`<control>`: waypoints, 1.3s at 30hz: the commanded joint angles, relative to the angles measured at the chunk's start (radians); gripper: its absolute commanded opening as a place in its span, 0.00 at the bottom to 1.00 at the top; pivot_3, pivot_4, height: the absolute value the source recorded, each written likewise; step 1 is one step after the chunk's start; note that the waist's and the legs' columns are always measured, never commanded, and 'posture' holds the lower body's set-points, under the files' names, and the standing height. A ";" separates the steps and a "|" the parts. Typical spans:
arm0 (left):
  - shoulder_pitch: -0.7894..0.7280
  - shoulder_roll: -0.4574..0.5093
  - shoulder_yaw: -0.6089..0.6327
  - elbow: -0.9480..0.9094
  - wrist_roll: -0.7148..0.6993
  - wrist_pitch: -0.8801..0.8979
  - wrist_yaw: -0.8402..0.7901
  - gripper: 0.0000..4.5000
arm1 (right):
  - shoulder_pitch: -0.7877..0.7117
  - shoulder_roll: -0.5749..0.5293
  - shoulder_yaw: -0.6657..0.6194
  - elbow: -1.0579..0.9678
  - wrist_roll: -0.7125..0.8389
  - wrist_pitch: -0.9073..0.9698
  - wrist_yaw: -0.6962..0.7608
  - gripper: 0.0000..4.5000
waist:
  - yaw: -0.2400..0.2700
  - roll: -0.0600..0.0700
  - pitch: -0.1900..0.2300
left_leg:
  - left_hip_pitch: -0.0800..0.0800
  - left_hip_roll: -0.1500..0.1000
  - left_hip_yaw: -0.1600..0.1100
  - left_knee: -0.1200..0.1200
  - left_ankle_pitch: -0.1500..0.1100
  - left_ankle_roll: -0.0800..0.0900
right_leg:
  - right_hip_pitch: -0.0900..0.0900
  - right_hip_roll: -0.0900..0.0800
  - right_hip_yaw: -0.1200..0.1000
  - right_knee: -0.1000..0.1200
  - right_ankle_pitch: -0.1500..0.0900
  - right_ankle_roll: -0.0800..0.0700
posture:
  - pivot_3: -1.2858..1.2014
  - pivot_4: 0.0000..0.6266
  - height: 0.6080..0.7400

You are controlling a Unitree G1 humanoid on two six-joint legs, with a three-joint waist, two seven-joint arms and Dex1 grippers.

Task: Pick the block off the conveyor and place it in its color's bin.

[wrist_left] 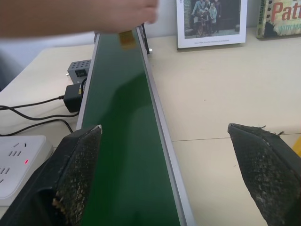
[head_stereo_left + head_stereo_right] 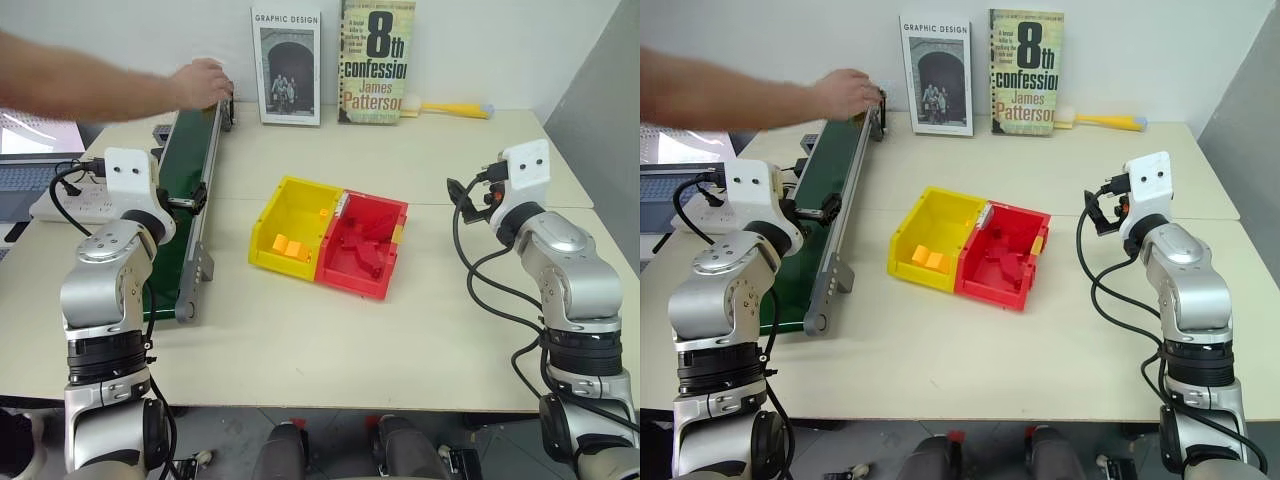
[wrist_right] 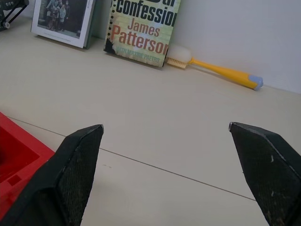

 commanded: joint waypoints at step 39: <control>-0.059 -0.101 0.075 0.050 0.022 -0.087 0.218 1.00 | -0.257 -0.140 0.124 -0.141 0.411 0.139 0.596 1.00 | 0.001 0.000 0.000 | 0.000 0.000 -0.003 0.000 0.000 0.000 | 0.001 -0.001 -0.002 -0.002 0.000 0.000 | 0.52 0.24 1.00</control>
